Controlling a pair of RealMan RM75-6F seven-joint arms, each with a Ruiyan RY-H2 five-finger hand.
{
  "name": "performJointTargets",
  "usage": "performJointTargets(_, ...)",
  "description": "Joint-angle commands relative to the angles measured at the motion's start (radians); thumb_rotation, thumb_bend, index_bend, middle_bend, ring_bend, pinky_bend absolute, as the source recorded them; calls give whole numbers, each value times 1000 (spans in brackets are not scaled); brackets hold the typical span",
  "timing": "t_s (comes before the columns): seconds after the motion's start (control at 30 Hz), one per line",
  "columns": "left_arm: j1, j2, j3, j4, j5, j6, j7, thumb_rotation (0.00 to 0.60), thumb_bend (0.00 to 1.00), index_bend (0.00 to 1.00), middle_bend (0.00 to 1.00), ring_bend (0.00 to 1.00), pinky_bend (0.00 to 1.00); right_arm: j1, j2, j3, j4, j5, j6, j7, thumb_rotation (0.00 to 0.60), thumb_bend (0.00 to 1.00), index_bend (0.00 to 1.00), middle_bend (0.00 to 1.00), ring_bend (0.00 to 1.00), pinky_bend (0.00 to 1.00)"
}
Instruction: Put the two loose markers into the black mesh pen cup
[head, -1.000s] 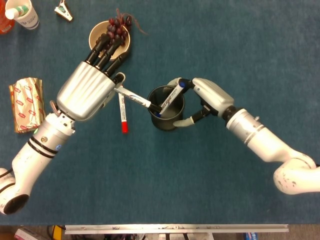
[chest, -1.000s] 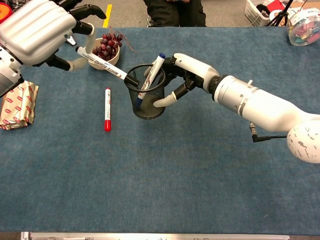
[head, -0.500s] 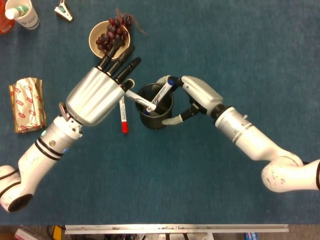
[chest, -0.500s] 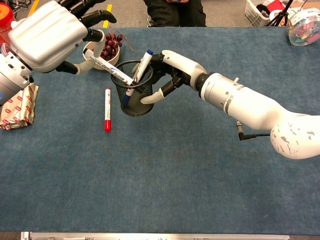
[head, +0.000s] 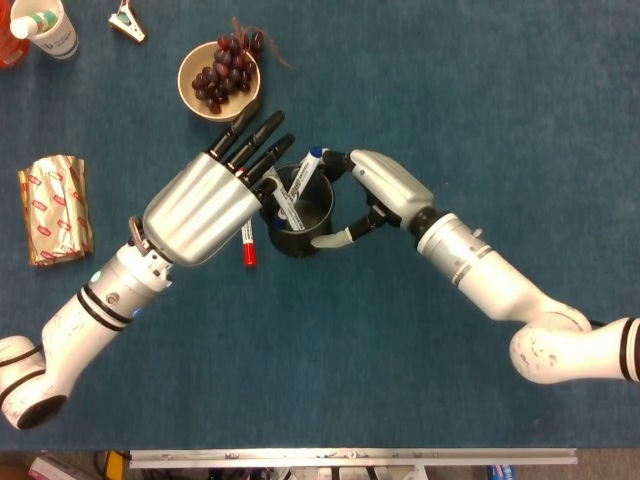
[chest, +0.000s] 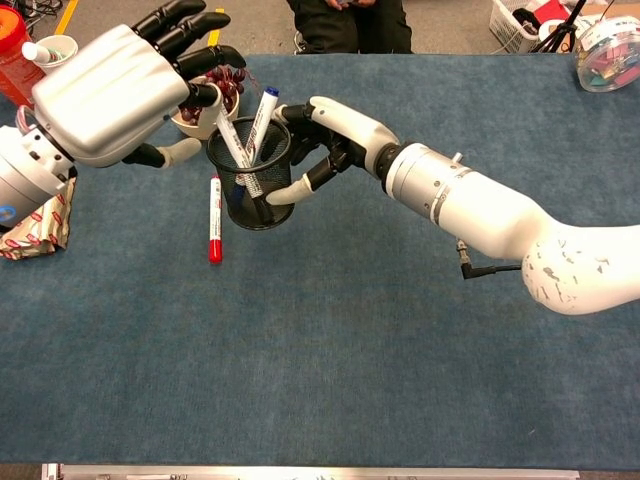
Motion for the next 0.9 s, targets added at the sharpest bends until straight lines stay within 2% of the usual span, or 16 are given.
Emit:
performJointTargets(0.03,3,4,-2,-4,-4,3,4,600,271,420,176,20,0,-1,-1,0,5,-1,4,-4,600,359,557,489,379,309)
performJointTargets(0.2,19,25,-14,-37,-45,8,6,600,271,265,162,10,0,-8,17,3,0,-12,12,-1,600,359,557,489,379,309)
performJointTargets(0.3,32,44,-20,-57,-75,10,3,600,270,221,160,7,0,-20,43,1,-6,-25,21,0,600,359,557,489,379,309)
performJointTargets(0.47,54,79,-27,-71,-132,9,-11,600,271,215,154,7,0,-56,114,-2,-30,-50,43,26,600,359,557,489,379,309)
performJointTargets(0.63,72,116,-34,-73,-205,-13,-78,600,271,218,154,7,0,-108,216,-11,-78,-103,78,73,600,360,557,489,379,309)
performJointTargets(0.9,68,161,-4,-49,-249,-98,-196,600,271,262,153,6,0,-181,360,-29,-136,-191,138,164,600,359,557,489,379,309)
